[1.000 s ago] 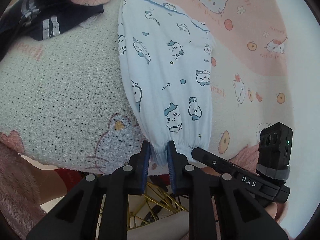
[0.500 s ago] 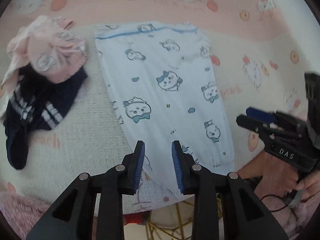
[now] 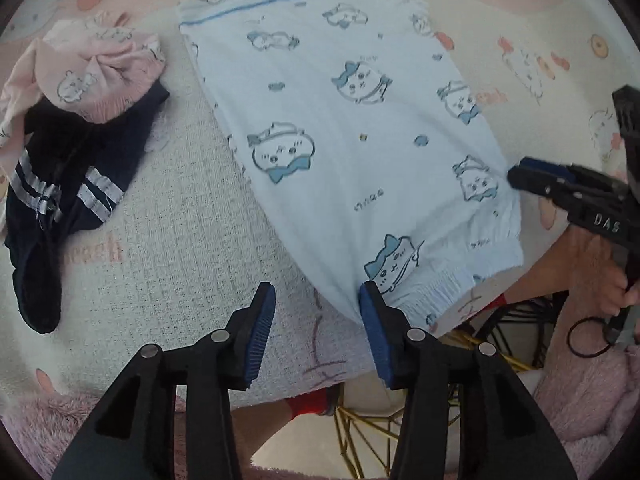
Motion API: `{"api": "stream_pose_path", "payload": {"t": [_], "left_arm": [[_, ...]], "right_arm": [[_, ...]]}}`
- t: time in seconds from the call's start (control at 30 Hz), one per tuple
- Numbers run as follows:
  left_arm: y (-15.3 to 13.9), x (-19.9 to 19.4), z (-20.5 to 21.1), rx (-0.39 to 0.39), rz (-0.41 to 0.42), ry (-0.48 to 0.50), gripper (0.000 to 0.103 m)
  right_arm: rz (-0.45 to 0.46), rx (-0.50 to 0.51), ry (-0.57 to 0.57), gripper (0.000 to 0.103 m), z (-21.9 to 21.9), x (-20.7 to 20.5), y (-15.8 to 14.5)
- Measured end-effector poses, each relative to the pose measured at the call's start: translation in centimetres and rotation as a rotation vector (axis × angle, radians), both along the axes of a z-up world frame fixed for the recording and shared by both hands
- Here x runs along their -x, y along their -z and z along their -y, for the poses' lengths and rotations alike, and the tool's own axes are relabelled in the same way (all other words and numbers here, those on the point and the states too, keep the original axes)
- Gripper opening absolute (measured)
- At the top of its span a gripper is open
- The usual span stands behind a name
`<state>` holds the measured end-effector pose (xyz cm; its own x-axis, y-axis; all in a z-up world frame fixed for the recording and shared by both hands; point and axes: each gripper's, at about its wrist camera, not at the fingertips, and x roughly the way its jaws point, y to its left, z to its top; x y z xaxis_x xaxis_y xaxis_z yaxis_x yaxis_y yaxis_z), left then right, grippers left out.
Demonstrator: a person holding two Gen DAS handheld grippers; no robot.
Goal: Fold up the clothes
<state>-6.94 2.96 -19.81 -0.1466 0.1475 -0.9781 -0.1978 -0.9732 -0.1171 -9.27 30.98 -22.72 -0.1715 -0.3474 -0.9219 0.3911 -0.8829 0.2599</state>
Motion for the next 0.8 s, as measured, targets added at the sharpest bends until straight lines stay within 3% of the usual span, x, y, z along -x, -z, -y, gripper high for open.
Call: {"api": "stream_pose_path", "payload": {"t": [0.13,0.2,0.27,0.3,0.37,0.43,0.57,0.6,0.67,0.73,0.8], "left_arm": [[-0.6,1.6,-1.8,-0.055,-0.086,0.004,0.047],[0.9,2.2,-2.6,-0.089,-0.029,-0.012,0.047],[2.8,1.1,-3.3,-0.003,0.036,-0.002,0.047],[2.8,0.5,-3.3,0.016,0.018,0.026,0.047],[2.4,-0.4,-2.7,0.042,0.011,0.038,0.047],[1.6,-0.7,-1.7,0.059,0.003,-0.020,0.047],[0.0,-1.6,-2.4,-0.106,-0.057,-0.039,0.047],[0.2,-1.9,-3.0,-0.113,-0.056,-0.024,0.047],[2.1,-2.7,-3.9,0.026,-0.015,0.018,0.049],[2.6,-3.3,-3.2,0.058,-0.003,-0.007,0.056],[2.1,-3.4,-1.6,0.070,0.023,-0.080,0.056]], "right_arm": [[-0.101,-0.046,-0.079,0.044,2.3,-1.8,-1.8],[-0.088,-0.026,-0.130,0.045,4.0,-2.5,-1.7],[-0.047,-0.096,-0.164,0.045,5.2,-2.9,-0.1],[-0.032,-0.131,-0.176,0.045,5.2,-3.1,0.8],[-0.045,-0.105,-0.181,0.045,3.8,-3.4,0.6],[-0.010,-0.091,-0.135,0.049,1.9,-3.0,0.1],[-0.041,-0.043,-0.096,0.049,1.3,-3.1,-1.6],[-0.042,-0.037,-0.116,0.049,1.9,-3.4,-1.7],[-0.015,-0.059,-0.168,0.049,3.0,-3.9,-1.3],[0.022,-0.114,-0.185,0.049,3.0,-4.2,0.0],[0.078,-0.045,-0.138,0.049,1.4,-3.5,0.2]]}}
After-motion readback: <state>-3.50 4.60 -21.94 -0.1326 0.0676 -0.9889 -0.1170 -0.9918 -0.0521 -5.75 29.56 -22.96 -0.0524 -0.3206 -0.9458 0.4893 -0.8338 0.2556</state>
